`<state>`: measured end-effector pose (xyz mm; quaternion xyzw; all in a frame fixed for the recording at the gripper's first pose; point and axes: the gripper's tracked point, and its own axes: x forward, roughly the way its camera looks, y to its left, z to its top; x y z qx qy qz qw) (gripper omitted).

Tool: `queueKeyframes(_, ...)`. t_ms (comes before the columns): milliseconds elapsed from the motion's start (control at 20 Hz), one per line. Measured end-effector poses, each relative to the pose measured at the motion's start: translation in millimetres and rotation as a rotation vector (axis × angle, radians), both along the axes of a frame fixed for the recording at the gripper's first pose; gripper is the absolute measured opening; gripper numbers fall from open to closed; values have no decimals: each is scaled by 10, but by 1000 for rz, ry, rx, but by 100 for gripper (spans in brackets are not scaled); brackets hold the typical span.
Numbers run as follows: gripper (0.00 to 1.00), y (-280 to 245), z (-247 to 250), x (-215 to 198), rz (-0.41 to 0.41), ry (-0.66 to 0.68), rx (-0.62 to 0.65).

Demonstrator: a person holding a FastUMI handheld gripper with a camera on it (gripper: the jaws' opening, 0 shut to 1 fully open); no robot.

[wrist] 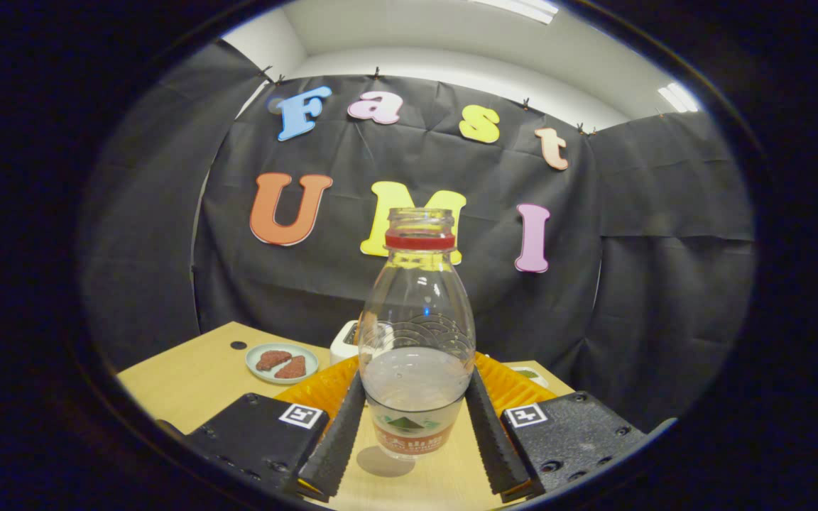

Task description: Take the bottle from table, then pour the juice into the cup, finally place the bottle on the coaster

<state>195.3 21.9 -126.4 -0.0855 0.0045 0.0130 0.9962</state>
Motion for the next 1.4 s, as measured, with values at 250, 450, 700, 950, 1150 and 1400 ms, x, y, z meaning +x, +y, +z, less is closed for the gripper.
queueKeyframes(250, 79, 44, -499, 182, 30, 62, 19)
queueKeyframes(450, 79, 83, -793, 343, 37, 88, 43)
queueKeyframes(700, 79, 102, -1239, 574, 51, 143, 45)
queueKeyframes(950, 79, -2, -1594, 720, 39, 178, 77)
queueKeyframes(1150, 80, -31, -1736, 767, 31, 192, 91)
queueKeyframes(1400, 81, -29, -1799, 786, 17, 183, 100)
